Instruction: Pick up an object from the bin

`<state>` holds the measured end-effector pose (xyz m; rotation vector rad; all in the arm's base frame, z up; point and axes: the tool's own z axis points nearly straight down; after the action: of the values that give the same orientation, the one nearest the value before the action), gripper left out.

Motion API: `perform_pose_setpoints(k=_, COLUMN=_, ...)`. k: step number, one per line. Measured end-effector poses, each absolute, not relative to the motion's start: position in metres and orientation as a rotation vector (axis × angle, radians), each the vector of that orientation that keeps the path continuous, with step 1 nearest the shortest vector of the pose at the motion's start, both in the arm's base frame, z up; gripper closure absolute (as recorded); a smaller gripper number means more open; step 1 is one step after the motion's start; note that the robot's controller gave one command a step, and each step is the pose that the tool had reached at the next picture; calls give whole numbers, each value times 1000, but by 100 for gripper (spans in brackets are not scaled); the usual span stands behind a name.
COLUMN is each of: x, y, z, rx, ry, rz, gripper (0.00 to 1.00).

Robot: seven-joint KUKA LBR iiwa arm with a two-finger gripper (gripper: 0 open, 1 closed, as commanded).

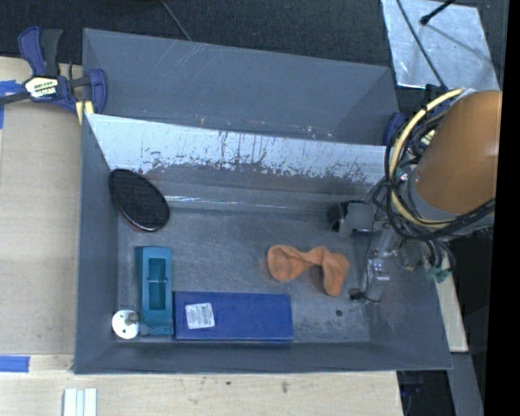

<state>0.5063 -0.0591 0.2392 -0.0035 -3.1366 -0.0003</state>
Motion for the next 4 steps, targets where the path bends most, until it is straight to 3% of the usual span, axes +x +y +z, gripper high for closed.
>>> perform_pose_setpoints(k=1, x=508, y=-59, z=243, rx=-1, ry=-3145, rz=1, gripper=0)
perform_pose_setpoints(k=2, x=521, y=-27, z=167, rx=-114, ry=-3143, rz=0, gripper=100)
perform_pose_setpoints(k=3, x=521, y=-27, z=167, rx=-114, ry=-3143, rz=0, gripper=100)
perform_pose_setpoints(k=4, x=553, y=-19, z=178, rx=-123, ry=-3142, rz=0, gripper=100)
